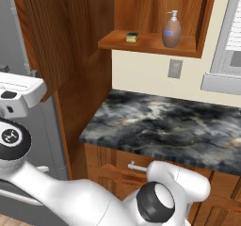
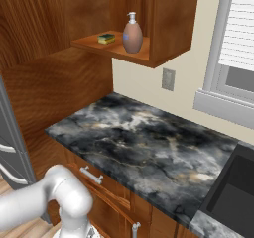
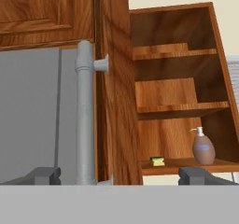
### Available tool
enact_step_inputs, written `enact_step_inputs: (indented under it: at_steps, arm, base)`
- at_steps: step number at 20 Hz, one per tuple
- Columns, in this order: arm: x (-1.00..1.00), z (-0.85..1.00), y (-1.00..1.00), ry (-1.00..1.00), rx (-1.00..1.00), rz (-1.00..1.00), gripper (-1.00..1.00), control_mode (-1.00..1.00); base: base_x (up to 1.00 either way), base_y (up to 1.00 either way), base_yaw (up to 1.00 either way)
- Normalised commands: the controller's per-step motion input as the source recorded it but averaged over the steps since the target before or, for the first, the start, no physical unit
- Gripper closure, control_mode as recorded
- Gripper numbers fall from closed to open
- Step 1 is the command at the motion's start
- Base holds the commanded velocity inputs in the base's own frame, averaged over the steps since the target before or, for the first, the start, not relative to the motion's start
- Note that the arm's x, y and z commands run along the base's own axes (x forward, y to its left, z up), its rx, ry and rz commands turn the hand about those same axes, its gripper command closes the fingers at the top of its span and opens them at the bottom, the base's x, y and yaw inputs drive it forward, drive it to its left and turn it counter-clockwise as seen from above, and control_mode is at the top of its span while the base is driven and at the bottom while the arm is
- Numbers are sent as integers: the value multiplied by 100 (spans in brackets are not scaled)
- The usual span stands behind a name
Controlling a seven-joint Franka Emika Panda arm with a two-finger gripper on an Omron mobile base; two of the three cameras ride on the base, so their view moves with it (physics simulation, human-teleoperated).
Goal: Pick up the sponge and soap dispenser from the sink, and place them back in the cabinet, and close the cabinet door.
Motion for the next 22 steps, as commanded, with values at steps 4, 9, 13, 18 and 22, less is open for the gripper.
enact_step_inputs:
  at_steps: [4,9,13,18,22]
  arm:
    - [22,0,0,-5,0,-11,-100,-100]
    - [21,-2,6,-4,0,-10,-100,-100]
    - [19,0,4,-1,0,-9,-100,-100]
    - [13,0,1,0,0,-7,-100,-100]
    - [4,0,0,0,0,-4,-100,-100]
  base:
    - [0,0,0]
    - [0,0,0]
    - [0,0,0]
    - [0,0,0]
    - [0,0,0]
